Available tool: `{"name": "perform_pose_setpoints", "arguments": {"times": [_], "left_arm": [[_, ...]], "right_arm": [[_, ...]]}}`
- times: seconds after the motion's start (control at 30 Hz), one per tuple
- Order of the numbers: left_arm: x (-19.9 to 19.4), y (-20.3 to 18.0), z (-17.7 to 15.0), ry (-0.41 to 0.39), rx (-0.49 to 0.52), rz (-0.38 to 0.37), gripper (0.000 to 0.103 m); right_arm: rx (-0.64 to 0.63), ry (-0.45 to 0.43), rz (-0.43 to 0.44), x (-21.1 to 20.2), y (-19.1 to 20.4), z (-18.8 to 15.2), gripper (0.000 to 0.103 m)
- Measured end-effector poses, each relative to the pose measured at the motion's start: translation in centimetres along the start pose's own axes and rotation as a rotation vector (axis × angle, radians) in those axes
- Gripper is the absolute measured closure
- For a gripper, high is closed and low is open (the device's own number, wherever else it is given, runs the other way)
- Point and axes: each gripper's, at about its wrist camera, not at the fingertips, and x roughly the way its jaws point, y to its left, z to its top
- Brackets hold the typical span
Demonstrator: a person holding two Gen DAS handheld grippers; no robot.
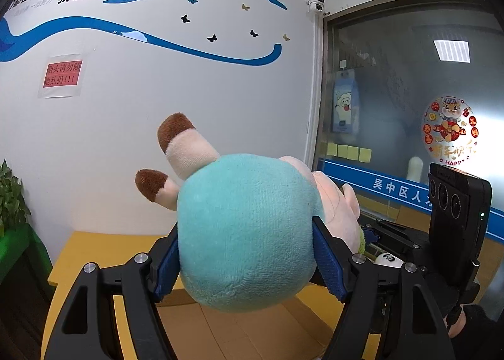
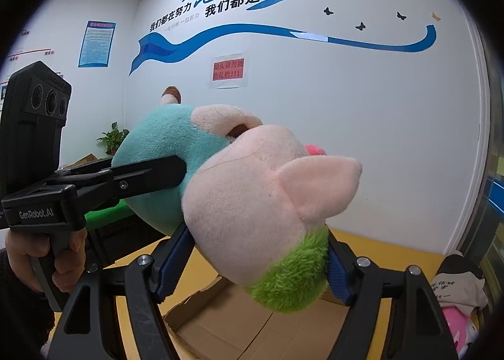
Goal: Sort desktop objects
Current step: 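Lift the plush pig with the left gripper and carry it over the box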
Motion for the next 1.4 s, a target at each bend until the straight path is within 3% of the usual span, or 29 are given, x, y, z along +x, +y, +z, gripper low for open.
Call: {"name": "perform_pose_setpoints", "arguments": {"times": [0.27,0.63,0.77,1.0,1.23,1.3,1.33,1.4], "left_arm": [[5.7,3.7,-1.0,0.05,-0.012,0.032,0.026],[15.0,10.1,-5.9,0.165,-0.081,0.086,0.027],[19.0,12.4,-10.5,0.268,-0.113,0.112,0.027],[24.9,16.2,-19.9,0.503,-0.211,0.16,0.027],[27.2,17.8,-24.0,0.651,-0.237,0.239,0.023],[27.8,18.6,-25.0,0.698,-0.268,0.278,0.01],[27.7,18.7,-25.2,0.69,-0.271,0.27,0.01],[27.0,18.7,-25.0,0.679,-0.274,0.262,0.008]], "right_arm": [[0.022,0.032,0.026,5.9,-2.5,-0.9,0.029],[0.055,0.124,0.074,17.1,-4.9,-5.1,0.032],[0.125,0.184,0.112,21.6,-6.5,-9.4,0.032],[0.241,0.371,0.156,29.0,-7.7,-19.1,0.032],[0.298,0.501,0.191,33.4,-7.6,-24.4,0.031],[0.299,0.55,0.186,34.2,-7.2,-25.4,0.024],[0.287,0.563,0.184,34.4,-6.9,-25.8,0.017],[0.251,0.552,0.161,34.5,-6.3,-25.7,0.015]]}}
